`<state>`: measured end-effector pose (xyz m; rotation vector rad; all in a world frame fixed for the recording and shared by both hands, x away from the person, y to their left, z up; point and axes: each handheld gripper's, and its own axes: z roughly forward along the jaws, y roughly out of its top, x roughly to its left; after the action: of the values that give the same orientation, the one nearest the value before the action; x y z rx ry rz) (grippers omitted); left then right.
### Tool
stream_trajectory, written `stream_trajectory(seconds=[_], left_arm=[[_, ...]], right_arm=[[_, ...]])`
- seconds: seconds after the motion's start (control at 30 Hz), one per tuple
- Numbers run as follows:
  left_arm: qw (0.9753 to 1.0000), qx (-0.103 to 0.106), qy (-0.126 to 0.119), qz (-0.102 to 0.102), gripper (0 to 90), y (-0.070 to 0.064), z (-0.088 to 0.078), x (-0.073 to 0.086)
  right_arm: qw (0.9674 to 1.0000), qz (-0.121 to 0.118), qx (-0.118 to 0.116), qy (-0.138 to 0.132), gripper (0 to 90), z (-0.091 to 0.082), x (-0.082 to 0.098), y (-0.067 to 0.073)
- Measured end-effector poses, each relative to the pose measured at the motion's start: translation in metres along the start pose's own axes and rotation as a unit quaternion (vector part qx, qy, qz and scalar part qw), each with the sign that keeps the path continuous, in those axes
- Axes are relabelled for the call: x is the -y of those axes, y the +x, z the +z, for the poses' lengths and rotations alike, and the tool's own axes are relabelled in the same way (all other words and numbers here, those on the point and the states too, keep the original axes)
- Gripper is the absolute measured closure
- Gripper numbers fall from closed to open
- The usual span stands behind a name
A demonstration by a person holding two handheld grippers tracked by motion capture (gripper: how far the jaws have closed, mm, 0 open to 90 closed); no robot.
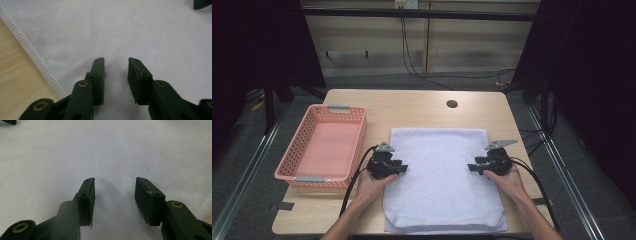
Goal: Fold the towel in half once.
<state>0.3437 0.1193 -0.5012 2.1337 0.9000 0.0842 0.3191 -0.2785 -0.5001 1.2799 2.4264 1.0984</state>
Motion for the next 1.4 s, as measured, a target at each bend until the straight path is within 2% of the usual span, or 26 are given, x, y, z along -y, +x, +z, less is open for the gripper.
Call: stream_trajectory(seconds=[0.03, 0.07, 0.1, 0.23, 0.4, 0.5, 0.6, 0.73, 0.77, 0.8, 0.83, 0.87, 0.93, 0.97, 1.03, 1.07, 1.1, 1.13, 1.2, 1.23, 1.27, 1.33, 1.4], left_arm=[[0.9999, 0.011, 0.001, 0.001, 67.5, 0.0, -0.003, 0.003], [0.9999, 0.011, 0.0, 0.001, 69.0, -0.001, -0.005, 0.006], [0.9998, 0.017, 0.006, 0.014, 70.8, -0.005, -0.01, 0.011], [0.9996, 0.019, 0.009, 0.018, 70.7, -0.013, -0.017, 0.019], [0.9993, 0.032, 0.01, 0.015, 70.8, -0.022, -0.025, 0.029], [0.999, 0.03, 0.018, 0.028, 70.3, -0.031, -0.028, 0.032], [0.9986, 0.042, 0.021, 0.024, 70.3, -0.037, -0.031, 0.038], [0.9973, 0.055, 0.029, 0.038, 69.3, -0.051, -0.039, 0.048], [0.9966, 0.063, 0.034, 0.041, 68.9, -0.055, -0.041, 0.05], [0.9962, 0.068, 0.038, 0.04, 68.9, -0.059, -0.043, 0.052], [0.9958, 0.072, 0.039, 0.04, 67.7, -0.062, -0.045, 0.055], [0.9952, 0.074, 0.044, 0.046, 67.7, -0.065, -0.047, 0.057], [0.9944, 0.08, 0.049, 0.049, 66.3, -0.069, -0.05, 0.059], [0.9937, 0.088, 0.052, 0.047, 63.3, -0.069, -0.05, 0.059], [0.9945, 0.082, 0.046, 0.045, 62.6, -0.063, -0.05, 0.053], [0.9952, 0.079, 0.041, 0.041, 61.9, -0.06, -0.049, 0.05], [0.9968, 0.063, 0.033, 0.037, 60.8, -0.055, -0.047, 0.044], [0.9972, 0.063, 0.028, 0.029, 60.3, -0.049, -0.045, 0.039], [0.9984, 0.047, 0.014, 0.027, 59.7, -0.042, -0.04, 0.029], [0.9985, 0.049, 0.012, 0.021, 59.6, -0.038, -0.038, 0.024], [0.9987, 0.048, 0.007, 0.016, 59.3, -0.034, -0.036, 0.02], [0.9992, 0.039, -0.009, 0.004, 58.1, -0.026, -0.035, 0.013], [0.9996, 0.022, -0.019, 0.004, 57.7, -0.018, -0.036, 0.008]], right_arm=[[1.0, 0.001, -0.003, 0.0, 52.1, -0.001, 0.002, 0.001], [0.9999, -0.001, -0.009, 0.005, 54.2, -0.004, 0.004, 0.003], [0.9999, -0.008, -0.012, 0.007, 56.5, -0.008, 0.008, 0.006], [0.9996, -0.01, -0.024, 0.006, 58.4, -0.016, 0.018, 0.012], [0.9995, -0.018, -0.024, 0.011, 58.5, -0.022, 0.025, 0.021], [0.9992, -0.021, -0.03, 0.014, 60.3, -0.028, 0.032, 0.028], [0.999, -0.025, -0.03, 0.019, 60.9, -0.032, 0.036, 0.031], [0.9985, -0.026, -0.042, 0.023, 62.7, -0.043, 0.048, 0.04], [0.9982, -0.031, -0.04, 0.032, 62.7, -0.048, 0.052, 0.047], [0.9982, -0.031, -0.04, 0.032, 62.7, -0.048, 0.052, 0.047], [0.9975, -0.034, -0.043, 0.045, 62.7, -0.054, 0.057, 0.054], [0.9975, -0.034, -0.043, 0.045, 62.7, -0.054, 0.057, 0.054], [0.9968, -0.036, -0.051, 0.051, 62.6, -0.059, 0.061, 0.06], [0.996, -0.032, -0.062, 0.055, 62.5, -0.061, 0.063, 0.061], [0.996, -0.032, -0.061, 0.057, 61.7, -0.061, 0.062, 0.061], [0.9962, -0.026, -0.066, 0.049, 60.1, -0.061, 0.06, 0.058], [0.9971, -0.019, -0.064, 0.038, 59.6, -0.061, 0.058, 0.054], [0.9982, -0.011, -0.055, 0.018, 59.4, -0.062, 0.054, 0.047], [0.9993, -0.007, -0.037, -0.004, 58.7, -0.063, 0.043, 0.037], [0.9995, -0.006, -0.026, -0.013, 58.7, -0.063, 0.038, 0.031], [0.9995, -0.002, -0.024, -0.021, 58.6, -0.063, 0.034, 0.025], [0.9996, -0.005, -0.001, -0.03, 58.5, -0.061, 0.026, 0.014], [0.9994, 0.006, 0.005, -0.035, 58.1, -0.059, 0.019, 0.001]])
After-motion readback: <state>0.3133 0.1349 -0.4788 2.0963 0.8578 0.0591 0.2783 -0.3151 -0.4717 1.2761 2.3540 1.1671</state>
